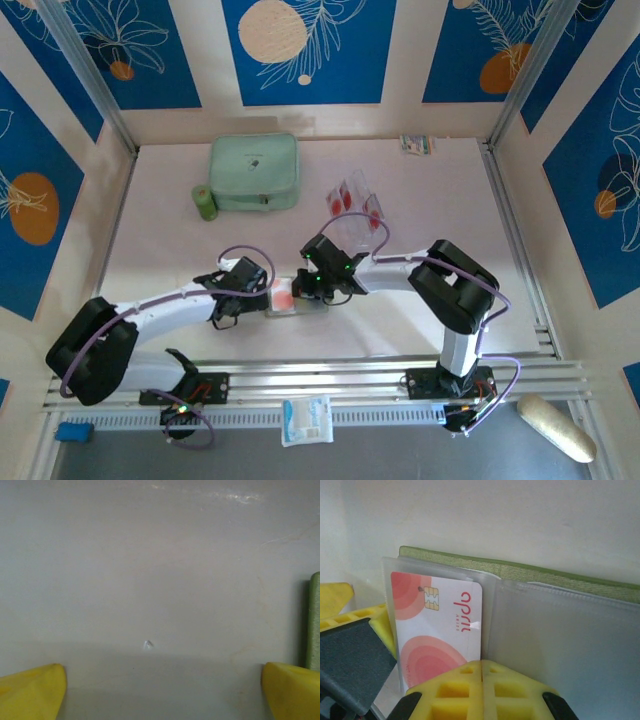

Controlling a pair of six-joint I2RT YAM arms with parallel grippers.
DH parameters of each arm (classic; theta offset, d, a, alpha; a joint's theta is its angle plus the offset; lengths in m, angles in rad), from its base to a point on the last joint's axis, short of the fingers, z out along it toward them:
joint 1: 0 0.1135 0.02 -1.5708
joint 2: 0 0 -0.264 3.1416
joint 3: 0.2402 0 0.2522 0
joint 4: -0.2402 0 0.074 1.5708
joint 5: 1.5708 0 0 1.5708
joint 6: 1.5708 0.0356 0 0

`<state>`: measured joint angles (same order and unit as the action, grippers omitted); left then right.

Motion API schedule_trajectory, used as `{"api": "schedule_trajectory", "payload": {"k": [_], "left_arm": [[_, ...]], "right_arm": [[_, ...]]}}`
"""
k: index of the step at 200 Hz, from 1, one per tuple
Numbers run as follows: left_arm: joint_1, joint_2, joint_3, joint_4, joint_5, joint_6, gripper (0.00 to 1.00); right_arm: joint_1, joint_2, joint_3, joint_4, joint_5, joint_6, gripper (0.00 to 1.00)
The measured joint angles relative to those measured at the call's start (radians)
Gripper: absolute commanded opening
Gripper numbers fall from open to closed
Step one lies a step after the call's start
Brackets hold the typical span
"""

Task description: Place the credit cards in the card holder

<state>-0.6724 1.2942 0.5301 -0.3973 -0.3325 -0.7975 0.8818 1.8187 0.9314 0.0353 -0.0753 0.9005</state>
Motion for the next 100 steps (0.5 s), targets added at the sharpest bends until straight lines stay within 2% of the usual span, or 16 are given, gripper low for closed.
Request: {"api": "schedule_trajectory", "payload": {"k": [100], "left_arm": [[0.003,-0.005,-0.008,0.017,0.007,0.029,1.00]], "right_arm": [[0.023,0.005,0.027,-0.014,-0.005,0.000,0.00]]}}
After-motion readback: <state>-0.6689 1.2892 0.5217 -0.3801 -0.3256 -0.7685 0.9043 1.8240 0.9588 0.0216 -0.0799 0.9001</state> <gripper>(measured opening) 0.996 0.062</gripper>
